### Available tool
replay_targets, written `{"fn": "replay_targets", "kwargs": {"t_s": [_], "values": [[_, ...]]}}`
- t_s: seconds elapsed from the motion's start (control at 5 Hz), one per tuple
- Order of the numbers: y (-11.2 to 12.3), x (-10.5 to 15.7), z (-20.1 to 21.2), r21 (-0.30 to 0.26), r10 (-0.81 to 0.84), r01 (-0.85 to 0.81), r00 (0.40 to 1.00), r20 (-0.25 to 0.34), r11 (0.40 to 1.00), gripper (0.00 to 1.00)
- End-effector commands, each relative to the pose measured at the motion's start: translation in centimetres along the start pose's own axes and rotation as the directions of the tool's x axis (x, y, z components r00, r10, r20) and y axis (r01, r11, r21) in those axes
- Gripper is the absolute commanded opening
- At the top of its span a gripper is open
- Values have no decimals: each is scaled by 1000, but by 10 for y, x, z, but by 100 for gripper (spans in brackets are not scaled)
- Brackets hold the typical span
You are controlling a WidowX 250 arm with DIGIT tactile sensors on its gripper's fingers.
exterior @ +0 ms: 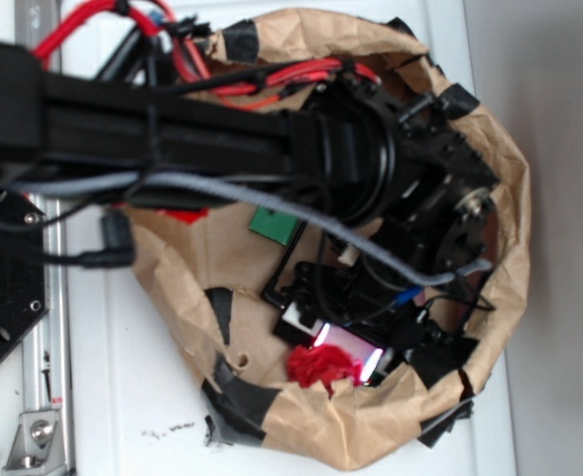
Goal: Grab the red paper.
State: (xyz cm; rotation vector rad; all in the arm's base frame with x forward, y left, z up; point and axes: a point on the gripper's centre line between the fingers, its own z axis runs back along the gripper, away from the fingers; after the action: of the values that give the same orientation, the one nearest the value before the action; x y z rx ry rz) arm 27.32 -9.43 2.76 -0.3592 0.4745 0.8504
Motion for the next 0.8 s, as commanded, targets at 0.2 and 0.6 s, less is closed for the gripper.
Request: {"fn": "replay_targets", "kwargs": {"t_s": [0.2,0.6], "values": [[31,0,74,73,-152,136,942,299,988,0],[63,11,151,-13,-207,244,849,486,970,100]]}}
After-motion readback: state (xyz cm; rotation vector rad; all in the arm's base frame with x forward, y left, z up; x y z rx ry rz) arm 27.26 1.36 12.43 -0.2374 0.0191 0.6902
